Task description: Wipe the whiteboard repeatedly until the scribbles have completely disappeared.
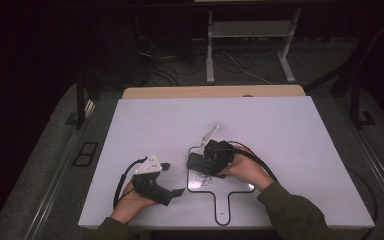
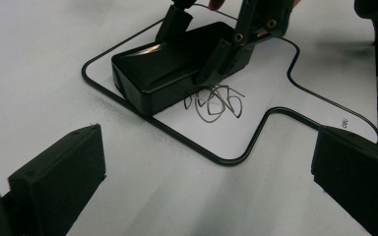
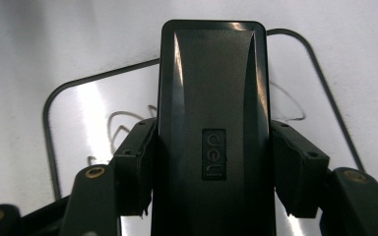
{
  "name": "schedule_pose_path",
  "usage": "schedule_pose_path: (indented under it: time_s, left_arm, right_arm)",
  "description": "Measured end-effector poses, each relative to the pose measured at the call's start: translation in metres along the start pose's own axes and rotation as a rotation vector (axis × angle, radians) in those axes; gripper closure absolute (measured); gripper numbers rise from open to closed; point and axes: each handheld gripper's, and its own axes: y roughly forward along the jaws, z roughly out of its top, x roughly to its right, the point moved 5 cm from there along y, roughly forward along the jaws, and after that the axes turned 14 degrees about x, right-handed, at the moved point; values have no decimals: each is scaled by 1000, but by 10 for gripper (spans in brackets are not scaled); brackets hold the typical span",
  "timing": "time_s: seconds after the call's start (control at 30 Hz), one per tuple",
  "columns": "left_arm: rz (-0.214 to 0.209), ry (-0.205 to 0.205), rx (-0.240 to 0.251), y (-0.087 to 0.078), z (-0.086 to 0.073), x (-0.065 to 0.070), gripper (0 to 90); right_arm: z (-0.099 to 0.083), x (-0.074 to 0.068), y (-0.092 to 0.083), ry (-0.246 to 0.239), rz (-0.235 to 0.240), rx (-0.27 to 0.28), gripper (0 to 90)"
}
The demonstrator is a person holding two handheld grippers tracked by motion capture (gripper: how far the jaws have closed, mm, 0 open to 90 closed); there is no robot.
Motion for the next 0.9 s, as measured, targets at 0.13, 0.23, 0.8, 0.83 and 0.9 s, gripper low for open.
schedule_pose_path:
  time_s: [0.13,0.23,0.8,0.83,0.9]
  left_arm:
    - [-1,3,-2,0,0,0,0]
    - [1,2,-2,0,0,0,0]
    - [-2,7,-5,0,0,0,0]
    - [-2,7,-4,0,0,0,0]
    - [-2,12,-5,0,0,0,0]
  right_arm:
    - [-1,-7,-1,-10,8,-2,389]
    - [-2,-13,-2,-24,13,-4,388]
    - [-5,-50,-9,-83,66,-23,388]
    - [-5,-49,-9,-81,65,-23,388]
    - [-5,-48,-8,-79,66,-21,388]
